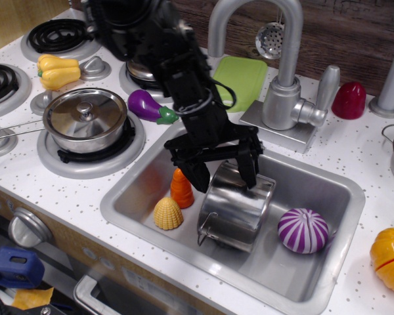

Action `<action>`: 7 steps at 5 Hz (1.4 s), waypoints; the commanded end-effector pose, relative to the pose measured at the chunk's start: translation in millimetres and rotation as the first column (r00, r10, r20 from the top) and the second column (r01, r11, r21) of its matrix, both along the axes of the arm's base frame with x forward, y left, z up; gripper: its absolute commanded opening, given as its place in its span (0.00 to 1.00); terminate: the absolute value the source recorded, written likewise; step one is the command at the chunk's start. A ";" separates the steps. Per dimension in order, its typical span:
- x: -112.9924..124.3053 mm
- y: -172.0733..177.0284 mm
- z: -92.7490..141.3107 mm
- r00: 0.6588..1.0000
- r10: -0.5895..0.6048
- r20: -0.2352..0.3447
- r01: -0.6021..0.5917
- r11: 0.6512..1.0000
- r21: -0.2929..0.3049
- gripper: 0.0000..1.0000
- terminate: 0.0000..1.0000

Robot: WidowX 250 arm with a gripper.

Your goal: Flip pot upright in sink

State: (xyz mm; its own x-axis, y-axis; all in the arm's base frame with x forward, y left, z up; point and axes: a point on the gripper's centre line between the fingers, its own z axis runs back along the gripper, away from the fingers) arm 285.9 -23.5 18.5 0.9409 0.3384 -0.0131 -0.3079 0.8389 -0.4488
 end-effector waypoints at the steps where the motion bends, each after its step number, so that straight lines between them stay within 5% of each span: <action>1: 4.2 1.6 7.7 0.995 0.037 0.089 -0.020 0.984 -0.179 1.00 0.00; 3: 3.0 1.1 -1.1 0.975 0.170 0.143 -0.090 0.891 -0.445 1.00 0.00; 5: 4.2 -4.0 -4.2 0.955 0.237 0.179 -0.127 0.870 -0.476 1.00 0.00; 6: 5.3 -10.0 -2.7 0.940 0.285 0.187 -0.166 0.862 -0.479 0.00 0.00; 7: 5.4 -12.9 -1.5 0.936 0.300 0.187 -0.182 0.862 -0.473 0.00 0.00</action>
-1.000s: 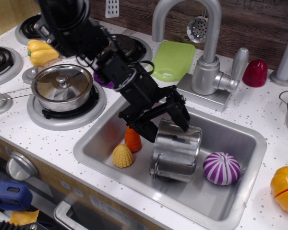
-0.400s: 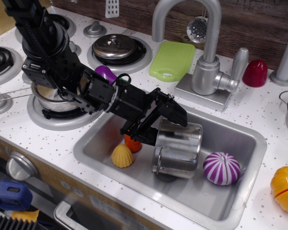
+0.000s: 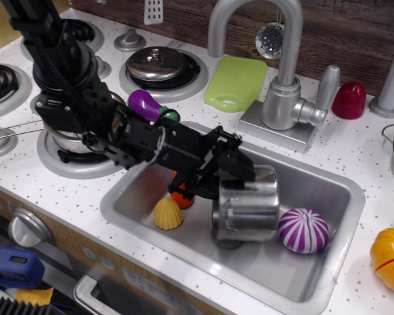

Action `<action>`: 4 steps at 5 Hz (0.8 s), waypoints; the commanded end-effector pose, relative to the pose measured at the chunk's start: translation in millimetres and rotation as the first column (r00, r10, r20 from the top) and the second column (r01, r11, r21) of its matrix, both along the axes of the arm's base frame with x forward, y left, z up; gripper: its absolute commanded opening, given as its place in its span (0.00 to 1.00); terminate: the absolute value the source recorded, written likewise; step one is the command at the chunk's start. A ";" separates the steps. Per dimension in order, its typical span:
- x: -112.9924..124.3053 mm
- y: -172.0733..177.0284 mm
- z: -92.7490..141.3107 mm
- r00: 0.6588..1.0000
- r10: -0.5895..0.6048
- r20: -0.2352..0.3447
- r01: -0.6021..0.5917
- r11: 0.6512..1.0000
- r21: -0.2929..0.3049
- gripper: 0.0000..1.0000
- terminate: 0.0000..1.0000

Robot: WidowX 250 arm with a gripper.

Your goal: Flip pot upright in sink

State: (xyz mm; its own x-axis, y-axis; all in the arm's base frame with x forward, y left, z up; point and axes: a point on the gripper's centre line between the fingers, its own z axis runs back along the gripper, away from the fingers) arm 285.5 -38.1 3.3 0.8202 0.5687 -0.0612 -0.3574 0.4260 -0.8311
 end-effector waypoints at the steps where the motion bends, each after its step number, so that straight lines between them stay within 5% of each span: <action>1: 6.1 2.4 14.9 0.999 -0.005 0.052 0.003 0.999 0.033 0.00 0.00; 2: 6.3 2.4 18.2 0.999 -0.041 -0.008 0.042 0.989 0.144 0.00 0.00; 4: 7.4 -10.1 32.0 0.972 0.004 -0.236 0.077 0.940 0.332 0.00 0.00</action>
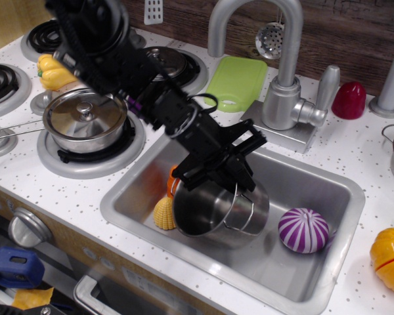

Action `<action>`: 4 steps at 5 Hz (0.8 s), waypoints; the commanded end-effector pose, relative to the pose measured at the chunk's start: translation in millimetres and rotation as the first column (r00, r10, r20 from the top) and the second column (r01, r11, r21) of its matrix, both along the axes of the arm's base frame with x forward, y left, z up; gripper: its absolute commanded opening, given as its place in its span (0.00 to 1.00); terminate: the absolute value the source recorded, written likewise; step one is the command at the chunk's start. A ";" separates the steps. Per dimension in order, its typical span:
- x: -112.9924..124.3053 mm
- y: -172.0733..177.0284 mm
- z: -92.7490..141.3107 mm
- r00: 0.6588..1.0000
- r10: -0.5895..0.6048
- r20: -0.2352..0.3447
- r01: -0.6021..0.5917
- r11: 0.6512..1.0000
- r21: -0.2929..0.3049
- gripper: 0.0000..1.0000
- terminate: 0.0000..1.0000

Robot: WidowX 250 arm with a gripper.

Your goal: Flip pot upright in sink

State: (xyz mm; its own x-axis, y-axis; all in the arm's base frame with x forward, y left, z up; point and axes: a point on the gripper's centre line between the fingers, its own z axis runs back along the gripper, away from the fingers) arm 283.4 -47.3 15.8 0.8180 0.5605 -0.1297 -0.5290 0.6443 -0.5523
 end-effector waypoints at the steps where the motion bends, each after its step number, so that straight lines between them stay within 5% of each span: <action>1: 8.7 -3.6 14.5 1.000 -0.022 0.004 0.020 0.974 0.227 0.00 0.00; 2: 8.4 -11.9 2.9 0.998 0.043 -0.039 -0.021 0.888 0.460 0.00 0.00; 3: 6.6 -11.9 -6.1 0.999 0.034 -0.011 -0.021 0.820 0.571 1.00 0.00; 4: 6.5 -4.0 -7.4 1.000 -0.030 -0.009 0.030 0.835 0.549 1.00 0.00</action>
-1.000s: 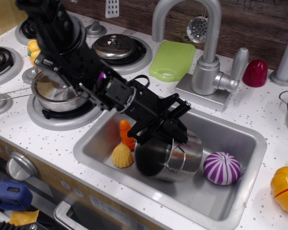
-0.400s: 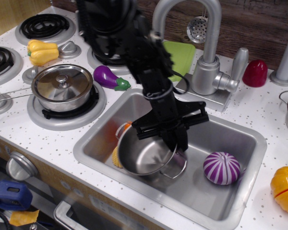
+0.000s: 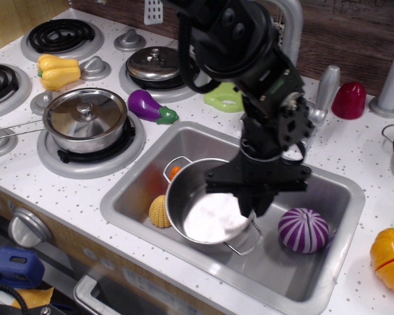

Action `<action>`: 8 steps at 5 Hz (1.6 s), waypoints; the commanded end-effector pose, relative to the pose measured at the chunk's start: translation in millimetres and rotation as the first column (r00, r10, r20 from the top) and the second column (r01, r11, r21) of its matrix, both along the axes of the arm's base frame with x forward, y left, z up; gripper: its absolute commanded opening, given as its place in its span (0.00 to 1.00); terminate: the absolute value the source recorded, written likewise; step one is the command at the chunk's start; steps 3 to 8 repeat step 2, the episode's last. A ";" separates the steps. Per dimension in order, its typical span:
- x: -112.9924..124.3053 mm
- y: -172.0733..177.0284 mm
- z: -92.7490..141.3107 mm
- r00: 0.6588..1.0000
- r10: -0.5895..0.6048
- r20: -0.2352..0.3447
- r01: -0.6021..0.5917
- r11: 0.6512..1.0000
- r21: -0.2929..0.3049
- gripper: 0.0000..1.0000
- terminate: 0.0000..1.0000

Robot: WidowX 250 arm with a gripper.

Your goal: Flip pot upright in sink

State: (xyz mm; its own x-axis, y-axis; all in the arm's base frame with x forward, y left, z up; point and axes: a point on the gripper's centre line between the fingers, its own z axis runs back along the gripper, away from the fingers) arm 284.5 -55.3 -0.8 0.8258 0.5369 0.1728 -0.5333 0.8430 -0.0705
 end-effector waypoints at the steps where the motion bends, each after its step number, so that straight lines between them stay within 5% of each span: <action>1: 4.4 7.5 10.4 0.998 -0.066 0.024 0.067 0.997 -0.034 1.00 0.00; 2: 4.4 7.5 10.4 0.998 -0.066 0.024 0.067 0.997 -0.034 1.00 1.00; 8: 4.4 7.5 10.4 0.998 -0.066 0.024 0.067 0.997 -0.034 1.00 1.00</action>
